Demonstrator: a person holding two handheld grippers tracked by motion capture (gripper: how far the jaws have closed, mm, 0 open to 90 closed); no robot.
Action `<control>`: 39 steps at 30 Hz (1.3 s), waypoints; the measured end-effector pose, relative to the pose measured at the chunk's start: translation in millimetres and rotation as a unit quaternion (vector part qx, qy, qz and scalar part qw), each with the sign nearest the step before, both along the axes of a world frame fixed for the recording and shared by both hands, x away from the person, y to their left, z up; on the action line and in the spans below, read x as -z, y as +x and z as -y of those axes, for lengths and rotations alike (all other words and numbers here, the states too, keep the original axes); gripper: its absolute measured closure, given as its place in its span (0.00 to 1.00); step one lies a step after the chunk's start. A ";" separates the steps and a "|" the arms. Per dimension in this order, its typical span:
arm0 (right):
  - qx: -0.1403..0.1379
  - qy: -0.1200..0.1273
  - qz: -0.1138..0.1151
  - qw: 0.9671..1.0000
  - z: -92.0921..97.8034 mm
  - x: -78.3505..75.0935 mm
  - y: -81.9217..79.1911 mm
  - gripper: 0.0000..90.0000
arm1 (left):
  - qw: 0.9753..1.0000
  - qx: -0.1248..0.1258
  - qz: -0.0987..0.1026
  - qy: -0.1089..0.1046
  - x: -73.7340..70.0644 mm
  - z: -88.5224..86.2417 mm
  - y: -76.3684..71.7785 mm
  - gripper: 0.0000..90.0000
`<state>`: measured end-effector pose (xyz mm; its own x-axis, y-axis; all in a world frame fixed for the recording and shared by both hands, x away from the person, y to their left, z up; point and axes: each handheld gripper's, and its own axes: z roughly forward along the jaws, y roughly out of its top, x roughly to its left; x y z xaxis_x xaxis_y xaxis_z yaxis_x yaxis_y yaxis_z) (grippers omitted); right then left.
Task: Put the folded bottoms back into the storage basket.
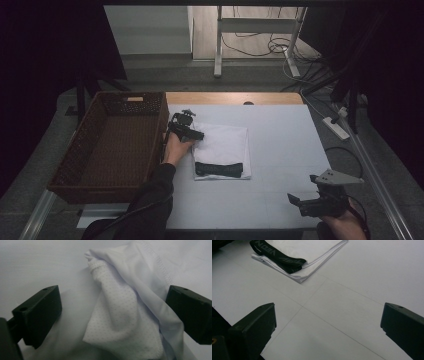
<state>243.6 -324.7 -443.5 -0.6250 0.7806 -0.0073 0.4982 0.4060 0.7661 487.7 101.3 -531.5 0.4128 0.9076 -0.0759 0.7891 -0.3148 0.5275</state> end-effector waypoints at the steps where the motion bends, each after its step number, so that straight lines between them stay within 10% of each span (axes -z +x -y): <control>1: 0.000 0.000 0.000 1.000 -0.1 0.0 0.1 0.01 | 1.000 0.005 0.002 -0.001 -1.1 1.0 -1.6 0.11; 13: -0.005 -0.001 -0.005 1.000 -1.0 0.1 0.8 0.01 | 0.997 0.052 0.004 -0.049 -5.6 11.0 -14.9 0.86; 39: -0.039 0.058 0.017 0.997 -12.0 -3.7 8.3 0.01 | 0.997 0.070 0.027 -0.023 -4.8 15.4 -18.8 0.89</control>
